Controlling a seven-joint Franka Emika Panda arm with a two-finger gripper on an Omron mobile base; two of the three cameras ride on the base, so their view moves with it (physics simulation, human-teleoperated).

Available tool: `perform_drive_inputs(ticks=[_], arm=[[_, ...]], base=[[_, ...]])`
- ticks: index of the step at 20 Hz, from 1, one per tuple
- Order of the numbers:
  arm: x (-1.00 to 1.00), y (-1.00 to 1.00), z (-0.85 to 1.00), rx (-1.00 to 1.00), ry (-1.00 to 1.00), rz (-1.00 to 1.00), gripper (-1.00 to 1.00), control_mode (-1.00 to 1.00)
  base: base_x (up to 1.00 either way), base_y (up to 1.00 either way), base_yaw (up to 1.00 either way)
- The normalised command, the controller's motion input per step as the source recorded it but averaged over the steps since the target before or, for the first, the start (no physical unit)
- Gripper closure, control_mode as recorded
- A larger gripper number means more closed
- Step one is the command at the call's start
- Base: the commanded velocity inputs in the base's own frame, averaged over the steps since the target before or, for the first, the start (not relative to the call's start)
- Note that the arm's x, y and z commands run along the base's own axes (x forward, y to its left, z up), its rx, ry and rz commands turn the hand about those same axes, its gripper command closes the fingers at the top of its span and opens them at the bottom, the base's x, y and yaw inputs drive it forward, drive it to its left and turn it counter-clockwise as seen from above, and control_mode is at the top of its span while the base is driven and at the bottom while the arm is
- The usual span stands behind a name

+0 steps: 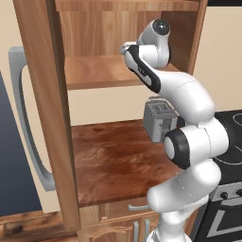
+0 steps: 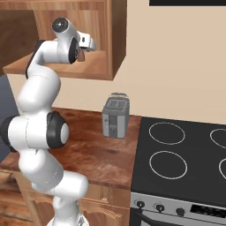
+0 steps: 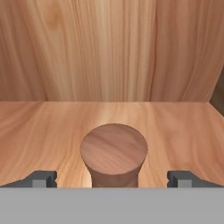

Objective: Retrieve the shaker from the cabinet and place it next the steak on a plate on the dining table.

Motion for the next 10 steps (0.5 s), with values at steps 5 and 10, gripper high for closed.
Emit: perform_drive_inputs(ticks=[5, 10], arm=[[0.16, 0.0, -0.01, 0.0, 0.0, -0.01, -1.0, -1.0], [0.06, 0.0, -0.02, -0.01, 0.02, -0.01, 1.0, -1.0]], base=[[0.0, 0.0, 0.0], [0.0, 0.0, 0.0]])
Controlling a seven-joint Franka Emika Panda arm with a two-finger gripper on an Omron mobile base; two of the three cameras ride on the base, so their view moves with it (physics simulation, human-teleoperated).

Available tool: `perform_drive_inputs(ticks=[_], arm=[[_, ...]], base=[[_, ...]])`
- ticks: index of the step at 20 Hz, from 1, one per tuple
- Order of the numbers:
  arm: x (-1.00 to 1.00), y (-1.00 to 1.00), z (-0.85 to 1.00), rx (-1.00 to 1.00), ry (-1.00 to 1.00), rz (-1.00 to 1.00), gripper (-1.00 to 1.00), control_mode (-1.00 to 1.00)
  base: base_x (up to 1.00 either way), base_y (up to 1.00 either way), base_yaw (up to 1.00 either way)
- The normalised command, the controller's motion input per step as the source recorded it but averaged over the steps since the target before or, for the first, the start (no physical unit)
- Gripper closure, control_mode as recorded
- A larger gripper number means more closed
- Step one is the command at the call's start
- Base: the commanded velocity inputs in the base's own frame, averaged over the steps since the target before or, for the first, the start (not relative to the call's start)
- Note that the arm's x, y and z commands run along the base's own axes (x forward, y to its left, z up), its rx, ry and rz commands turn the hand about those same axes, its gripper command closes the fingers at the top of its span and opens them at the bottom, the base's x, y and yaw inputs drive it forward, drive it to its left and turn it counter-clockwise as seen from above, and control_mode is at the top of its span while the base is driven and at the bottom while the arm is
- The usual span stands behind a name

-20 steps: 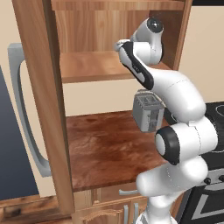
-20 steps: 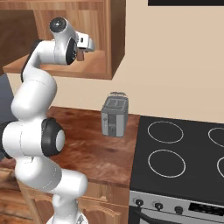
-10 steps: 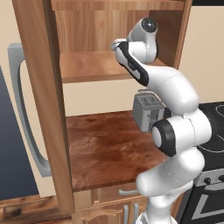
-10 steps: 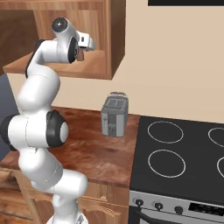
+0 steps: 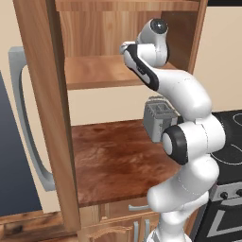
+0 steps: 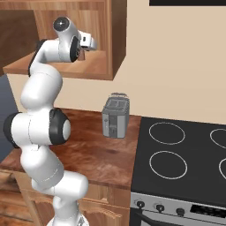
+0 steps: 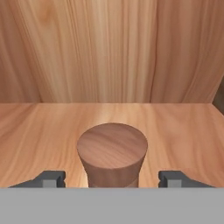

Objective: Retrieve the shaker from the cabinet and place it next the steak on a plate on the dining table.

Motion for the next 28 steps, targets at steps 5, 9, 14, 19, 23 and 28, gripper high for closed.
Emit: perform_drive_inputs(ticks=[5, 9, 14, 19, 23, 28], arm=[[0.0, 0.0, 0.0, 0.0, 0.01, 0.0, 1.0, -1.0], [0.0, 0.0, 0.0, 0.0, 0.0, 0.0, 1.0, -1.0], [-0.25, 0.0, -0.1, 0.0, 0.0, 0.0, 1.0, -1.0], [-0.66, -0.02, -0.09, 0.0, 0.0, 0.0, 1.0, -1.0], [-0.98, -0.15, 0.0, 0.0, -0.02, 0.0, 1.0, -1.0], [-1.0, -0.25, 0.0, 0.0, -0.05, 0.0, 1.0, -1.0]], base=[[0.0, 0.0, 0.0], [0.0, 0.0, 0.0], [0.0, 0.0, 0.0], [0.0, 0.0, 0.0], [0.0, 0.0, 0.0], [0.0, 0.0, 0.0]])
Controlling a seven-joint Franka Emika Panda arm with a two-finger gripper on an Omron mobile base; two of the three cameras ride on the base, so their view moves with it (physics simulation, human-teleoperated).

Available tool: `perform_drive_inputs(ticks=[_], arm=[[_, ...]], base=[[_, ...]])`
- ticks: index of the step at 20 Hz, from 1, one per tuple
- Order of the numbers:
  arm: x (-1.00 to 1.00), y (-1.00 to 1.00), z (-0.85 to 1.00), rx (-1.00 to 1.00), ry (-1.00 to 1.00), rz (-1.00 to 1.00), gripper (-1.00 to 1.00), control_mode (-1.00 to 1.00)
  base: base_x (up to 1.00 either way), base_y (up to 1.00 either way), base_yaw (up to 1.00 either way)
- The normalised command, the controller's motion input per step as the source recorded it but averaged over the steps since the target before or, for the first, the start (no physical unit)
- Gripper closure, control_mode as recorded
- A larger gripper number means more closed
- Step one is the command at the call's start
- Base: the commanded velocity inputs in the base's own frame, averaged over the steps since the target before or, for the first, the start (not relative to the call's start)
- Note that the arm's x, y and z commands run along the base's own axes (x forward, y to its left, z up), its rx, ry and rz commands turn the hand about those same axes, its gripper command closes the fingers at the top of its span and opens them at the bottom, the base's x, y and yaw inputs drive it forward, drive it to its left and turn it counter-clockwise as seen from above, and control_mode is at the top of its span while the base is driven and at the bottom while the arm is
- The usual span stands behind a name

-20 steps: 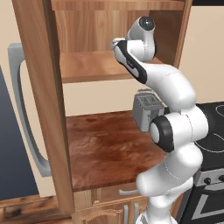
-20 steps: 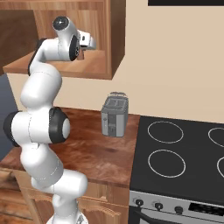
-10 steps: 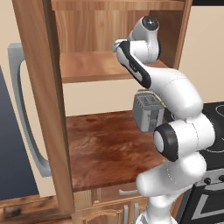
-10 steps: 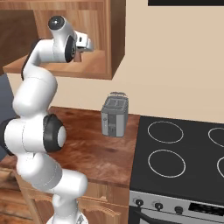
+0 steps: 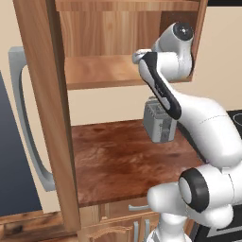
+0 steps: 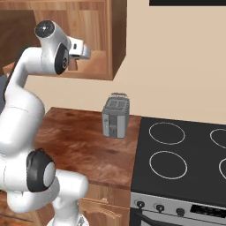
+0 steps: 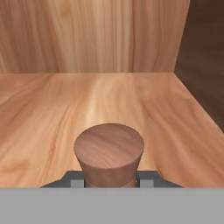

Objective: Retrieve the shaker from the cabinet and place it next the steak on a plate on the dining table.

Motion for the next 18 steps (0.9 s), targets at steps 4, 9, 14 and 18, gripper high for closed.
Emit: perform_drive_inputs(ticks=[4, 9, 14, 18], arm=[[-1.0, -0.23, 0.0, 0.0, 0.0, 0.0, 1.0, -1.0], [-0.86, -0.06, -0.01, 0.0, 0.0, 0.0, 1.0, -1.0], [-0.58, 0.0, -0.07, 0.0, 0.0, 0.0, 1.0, -1.0], [-0.46, 0.0, -0.06, 0.0, 0.0, 0.0, 1.0, -1.0]], base=[[0.0, 0.0, 0.0], [0.0, 0.0, 0.0], [0.0, 0.0, 0.0], [0.0, 0.0, 0.0]])
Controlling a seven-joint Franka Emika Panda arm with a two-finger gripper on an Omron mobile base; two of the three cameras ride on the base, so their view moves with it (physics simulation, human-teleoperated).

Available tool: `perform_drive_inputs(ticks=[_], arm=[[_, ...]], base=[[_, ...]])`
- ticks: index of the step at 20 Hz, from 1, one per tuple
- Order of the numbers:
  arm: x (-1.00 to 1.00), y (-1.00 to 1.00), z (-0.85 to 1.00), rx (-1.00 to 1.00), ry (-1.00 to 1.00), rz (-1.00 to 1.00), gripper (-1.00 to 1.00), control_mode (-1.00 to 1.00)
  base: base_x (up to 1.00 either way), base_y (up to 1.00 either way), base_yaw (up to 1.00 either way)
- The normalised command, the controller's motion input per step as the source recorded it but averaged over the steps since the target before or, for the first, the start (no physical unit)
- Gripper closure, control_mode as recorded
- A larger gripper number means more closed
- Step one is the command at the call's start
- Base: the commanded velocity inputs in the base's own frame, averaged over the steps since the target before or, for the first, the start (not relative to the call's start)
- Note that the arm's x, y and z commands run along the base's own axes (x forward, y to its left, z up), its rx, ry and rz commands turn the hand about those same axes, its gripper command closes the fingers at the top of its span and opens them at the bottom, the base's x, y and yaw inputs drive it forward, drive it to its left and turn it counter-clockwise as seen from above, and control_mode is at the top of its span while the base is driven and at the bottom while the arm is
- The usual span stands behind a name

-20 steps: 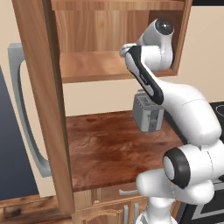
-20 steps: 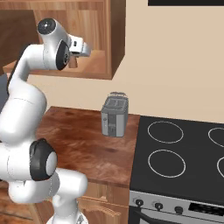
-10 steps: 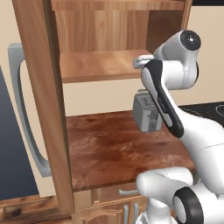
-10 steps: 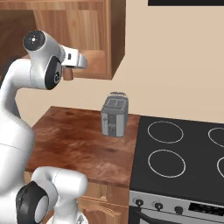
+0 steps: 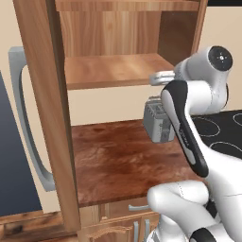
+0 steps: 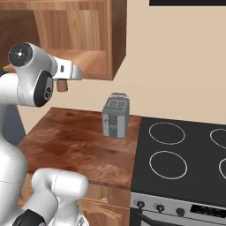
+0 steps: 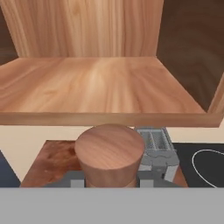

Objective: Retrieve the shaker from the cabinet and place it next the steak on a plate on the dining table.

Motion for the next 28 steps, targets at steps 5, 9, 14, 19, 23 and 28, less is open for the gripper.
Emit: perform_drive_inputs(ticks=[5, 9, 14, 19, 23, 28], arm=[[-0.38, 0.0, -0.01, 0.0, 0.0, 0.0, 1.0, -1.0], [-0.18, 0.0, -0.02, 0.0, 0.0, 0.0, 1.0, 1.0], [0.0, 0.0, 0.0, 0.0, 0.0, 0.0, 1.0, 1.0], [0.0, 0.0, 0.0, 0.0, 0.0, 0.0, 1.0, 1.0], [0.0, 0.0, 0.0, 0.0, 0.0, 0.0, 1.0, 1.0], [0.0, 0.0, 0.0, 0.0, 0.0, 0.0, 1.0, 1.0]], base=[[0.0, 0.0, 0.0], [-0.21, 0.0, 0.0], [-0.53, 0.0, 0.0], [-0.65, -0.02, 0.0], [-0.76, -0.26, -0.08], [-0.8, -0.37, -0.29]])
